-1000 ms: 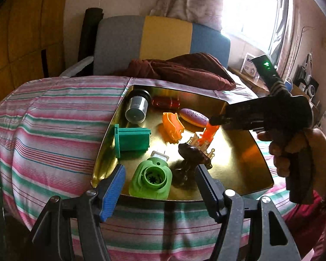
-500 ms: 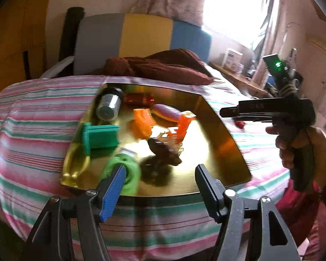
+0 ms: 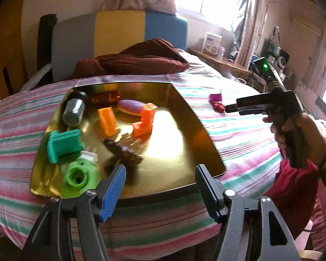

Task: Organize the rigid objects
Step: 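Move both open tools back toward the magenta cup and red puzzle piece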

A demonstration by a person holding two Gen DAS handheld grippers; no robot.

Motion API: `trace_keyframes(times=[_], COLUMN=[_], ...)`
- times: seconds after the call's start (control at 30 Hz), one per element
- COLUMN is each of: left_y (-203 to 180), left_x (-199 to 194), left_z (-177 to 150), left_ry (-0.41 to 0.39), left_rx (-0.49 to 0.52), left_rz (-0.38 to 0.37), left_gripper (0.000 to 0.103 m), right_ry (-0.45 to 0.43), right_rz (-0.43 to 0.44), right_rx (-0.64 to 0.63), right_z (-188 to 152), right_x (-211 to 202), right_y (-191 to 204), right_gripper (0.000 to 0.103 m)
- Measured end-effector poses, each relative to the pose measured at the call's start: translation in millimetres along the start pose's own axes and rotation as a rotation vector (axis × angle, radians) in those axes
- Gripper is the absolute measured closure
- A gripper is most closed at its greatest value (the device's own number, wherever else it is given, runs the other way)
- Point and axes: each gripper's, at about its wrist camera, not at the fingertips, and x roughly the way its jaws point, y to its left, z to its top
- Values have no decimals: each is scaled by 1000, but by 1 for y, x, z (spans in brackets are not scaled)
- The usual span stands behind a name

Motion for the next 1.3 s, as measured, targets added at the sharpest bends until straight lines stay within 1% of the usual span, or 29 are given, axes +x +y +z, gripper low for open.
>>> trace_keyframes(times=[0.07,0.13,0.23,0.3,0.37,0.47,0.57,0.63,0.7,0.77,0.83,0.9,1.0,1.03,1.17,1.2,1.3], left_y=[-12,-24,-45,-63,-81,-108,-131,-143,-157,-171,-179,-180,-178,-179,-190,-191,-191], left_x=[2,5,16,23,35,55,89,113,139,167,188,212,238,244,263,267,280], left_z=[7,13,29,42,56,77,100,113,124,132,134,137,142,144,144,144,143], left_ry=[5,10,24,30,44,72,118,145,163,180,204,243,272,268,238,232,227], left_rx=[27,50,76,98,126,150,152,151,160,197,217,191,146,143,202,207,190], left_rz=[-20,-38,-62,-75,-96,-140,-162,-143,-128,-94,-72,-68,-62,-61,-49,-57,-70], left_gripper=[36,35,30,29,29,29,29,29,29,29,29,29,29,29,29,29,35], right_ry=[-5,-15,-54,-82,-101,-65,-71,-73,-75,-74,-74,-74,-70,-69,-70,-70,-72], right_rz=[-18,-53,-109,-138,-177,-196,-231,-243,-242,-244,-255,-257,-231,-229,-237,-235,-230], right_rx=[21,40,95,152,194,246,272,298,326,344,364,392,436,441,430,427,422], right_z=[7,18,35,45,47,44,43,42,40,40,39,39,39,39,40,41,42], right_x=[1,2,5,8,12,16,12,10,7,8,8,9,11,12,12,13,13], right_y=[-15,-35,-66,-88,-105,-124,-133,-139,-144,-147,-153,-157,-165,-165,-162,-160,-159], right_gripper=[47,44,42,40,39,39,38,34,33,33,33,33,33,33,33,33,33])
